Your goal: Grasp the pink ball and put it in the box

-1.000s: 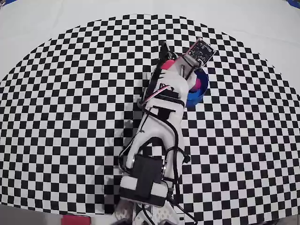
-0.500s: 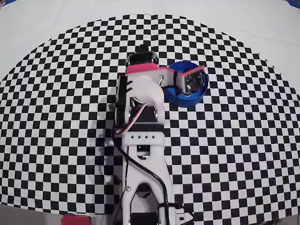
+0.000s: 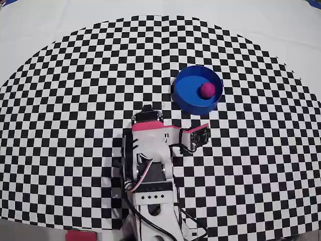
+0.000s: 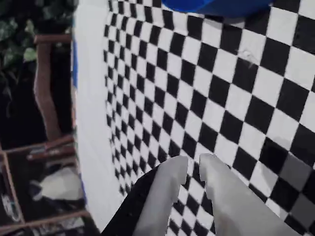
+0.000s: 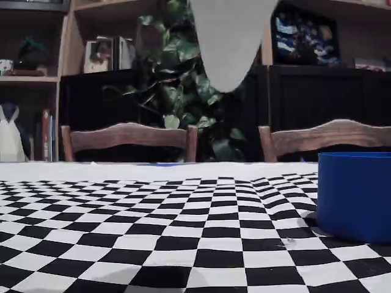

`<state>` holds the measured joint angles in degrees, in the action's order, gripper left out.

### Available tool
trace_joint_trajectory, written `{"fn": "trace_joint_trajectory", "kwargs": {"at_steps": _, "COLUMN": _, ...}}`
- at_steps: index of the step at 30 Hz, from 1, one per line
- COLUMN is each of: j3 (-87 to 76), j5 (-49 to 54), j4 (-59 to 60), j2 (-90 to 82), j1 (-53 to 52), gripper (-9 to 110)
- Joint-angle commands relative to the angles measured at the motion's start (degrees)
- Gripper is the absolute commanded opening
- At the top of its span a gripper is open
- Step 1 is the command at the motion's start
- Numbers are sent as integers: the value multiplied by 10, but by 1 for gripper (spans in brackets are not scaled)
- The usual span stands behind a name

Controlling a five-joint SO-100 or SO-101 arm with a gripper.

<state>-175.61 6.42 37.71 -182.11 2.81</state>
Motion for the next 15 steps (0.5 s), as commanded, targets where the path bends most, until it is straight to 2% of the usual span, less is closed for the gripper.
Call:
{"fn": "trace_joint_trajectory", "kwargs": {"at_steps": 1, "j3": -13, "j5": -2, "j4": 41, "j2": -41, "j1": 1, "gripper": 0}}
{"fn": "trace_joint_trajectory", "kwargs": {"at_steps": 15, "j3": -26, "j5": -1, "j4": 88, "j2": -41, "j1": -11, "gripper": 0}}
